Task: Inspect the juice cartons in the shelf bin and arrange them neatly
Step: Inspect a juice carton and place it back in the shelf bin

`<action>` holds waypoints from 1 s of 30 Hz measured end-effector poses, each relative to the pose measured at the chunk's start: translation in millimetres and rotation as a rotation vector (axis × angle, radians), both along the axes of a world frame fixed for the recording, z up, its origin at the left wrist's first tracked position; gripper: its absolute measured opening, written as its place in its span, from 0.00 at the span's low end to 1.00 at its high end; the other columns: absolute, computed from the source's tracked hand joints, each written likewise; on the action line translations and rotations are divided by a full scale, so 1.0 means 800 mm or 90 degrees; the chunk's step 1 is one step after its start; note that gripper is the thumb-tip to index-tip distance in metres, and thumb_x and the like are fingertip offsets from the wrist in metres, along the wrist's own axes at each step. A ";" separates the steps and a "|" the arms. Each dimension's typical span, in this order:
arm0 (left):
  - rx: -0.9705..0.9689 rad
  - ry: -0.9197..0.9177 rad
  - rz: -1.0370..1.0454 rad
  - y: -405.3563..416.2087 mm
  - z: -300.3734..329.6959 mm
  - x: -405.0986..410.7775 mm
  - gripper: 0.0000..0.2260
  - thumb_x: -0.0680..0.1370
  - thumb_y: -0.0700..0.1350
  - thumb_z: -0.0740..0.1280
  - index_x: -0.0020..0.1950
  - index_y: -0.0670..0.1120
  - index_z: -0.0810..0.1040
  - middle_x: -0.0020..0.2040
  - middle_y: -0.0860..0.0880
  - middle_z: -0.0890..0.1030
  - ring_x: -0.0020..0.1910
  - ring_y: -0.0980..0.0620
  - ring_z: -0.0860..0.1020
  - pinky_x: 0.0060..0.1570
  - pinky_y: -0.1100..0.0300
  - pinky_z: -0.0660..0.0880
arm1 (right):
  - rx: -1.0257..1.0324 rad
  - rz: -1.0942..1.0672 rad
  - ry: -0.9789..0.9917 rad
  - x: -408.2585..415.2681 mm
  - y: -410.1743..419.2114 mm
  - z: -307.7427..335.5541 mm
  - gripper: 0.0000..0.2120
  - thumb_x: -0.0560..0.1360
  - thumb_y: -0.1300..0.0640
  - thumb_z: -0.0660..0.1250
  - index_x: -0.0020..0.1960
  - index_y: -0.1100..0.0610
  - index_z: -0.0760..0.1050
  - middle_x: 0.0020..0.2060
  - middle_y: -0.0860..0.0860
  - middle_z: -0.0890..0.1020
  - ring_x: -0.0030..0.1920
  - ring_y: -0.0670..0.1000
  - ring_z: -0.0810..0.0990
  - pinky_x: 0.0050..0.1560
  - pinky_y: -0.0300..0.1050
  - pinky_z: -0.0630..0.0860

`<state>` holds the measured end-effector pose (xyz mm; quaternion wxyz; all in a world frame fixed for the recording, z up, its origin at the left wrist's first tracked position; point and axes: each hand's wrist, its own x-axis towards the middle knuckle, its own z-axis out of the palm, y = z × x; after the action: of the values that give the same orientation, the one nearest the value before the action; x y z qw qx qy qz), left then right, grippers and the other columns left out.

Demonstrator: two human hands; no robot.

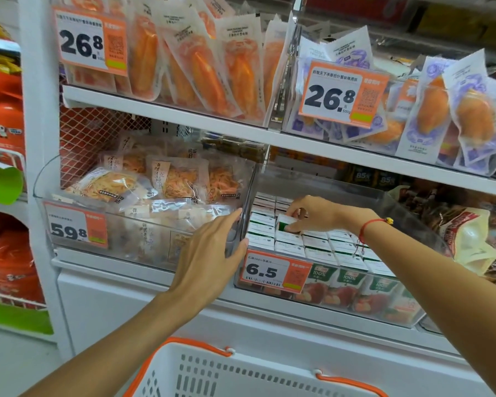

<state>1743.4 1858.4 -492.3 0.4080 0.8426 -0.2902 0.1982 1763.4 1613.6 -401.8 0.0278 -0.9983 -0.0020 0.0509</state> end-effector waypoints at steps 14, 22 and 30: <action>0.001 0.089 -0.004 0.003 0.049 -0.016 0.22 0.78 0.44 0.69 0.71 0.51 0.70 0.68 0.51 0.74 0.63 0.52 0.73 0.55 0.62 0.66 | 0.385 0.011 -0.458 -0.193 0.036 0.004 0.12 0.80 0.50 0.61 0.62 0.50 0.70 0.53 0.44 0.78 0.53 0.44 0.77 0.50 0.37 0.75; -0.053 0.375 -0.296 -0.014 0.079 -0.129 0.10 0.79 0.52 0.64 0.60 0.57 0.75 0.59 0.60 0.78 0.58 0.64 0.75 0.56 0.63 0.72 | 0.719 -0.074 -0.311 -0.274 0.085 -0.040 0.13 0.70 0.43 0.64 0.51 0.46 0.80 0.48 0.44 0.85 0.49 0.44 0.83 0.48 0.39 0.81; -0.102 0.596 -0.391 0.003 0.040 -0.158 0.11 0.77 0.47 0.69 0.59 0.57 0.80 0.57 0.57 0.83 0.56 0.60 0.81 0.52 0.64 0.79 | 0.763 -0.146 -0.227 -0.290 0.100 -0.072 0.08 0.77 0.52 0.67 0.54 0.51 0.81 0.49 0.47 0.85 0.49 0.46 0.83 0.46 0.36 0.79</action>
<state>1617.2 1860.9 -460.6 0.5950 0.6840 -0.2941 -0.3027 1531.4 1693.9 -459.1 0.5862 -0.7965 0.0724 -0.1290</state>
